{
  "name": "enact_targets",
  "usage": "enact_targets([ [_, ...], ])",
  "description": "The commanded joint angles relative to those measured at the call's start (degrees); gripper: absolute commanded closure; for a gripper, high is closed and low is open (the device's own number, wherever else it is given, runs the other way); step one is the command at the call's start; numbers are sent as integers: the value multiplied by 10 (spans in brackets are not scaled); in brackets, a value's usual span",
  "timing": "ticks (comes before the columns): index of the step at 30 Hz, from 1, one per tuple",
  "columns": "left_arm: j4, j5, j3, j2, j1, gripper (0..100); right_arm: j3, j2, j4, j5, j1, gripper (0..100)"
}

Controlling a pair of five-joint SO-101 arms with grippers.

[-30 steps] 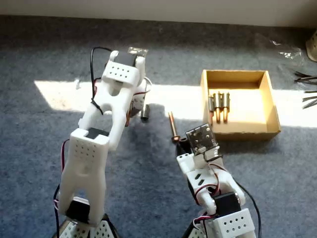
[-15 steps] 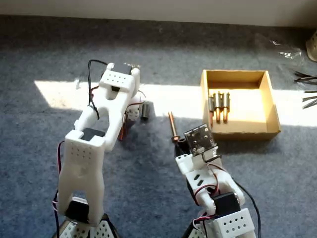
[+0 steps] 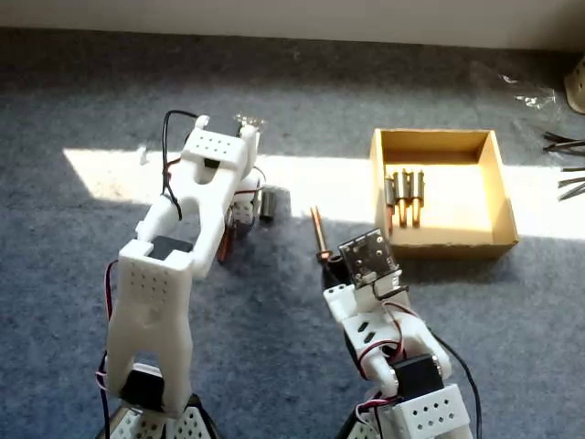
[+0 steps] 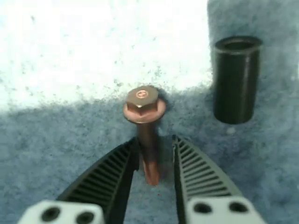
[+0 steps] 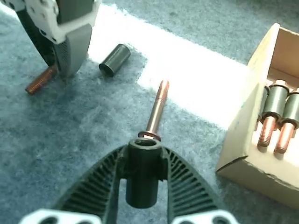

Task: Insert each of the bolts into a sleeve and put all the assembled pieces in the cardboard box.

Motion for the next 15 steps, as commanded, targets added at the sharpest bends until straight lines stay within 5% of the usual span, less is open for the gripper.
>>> enact_targets([
  [1, -6, -6, -4, -38, -5, 875, -7, -6, -1, 8, -6, 994],
  [15, -52, -7, -65, -33, -14, 915, -7, -6, 0, 8, -6, 994],
])
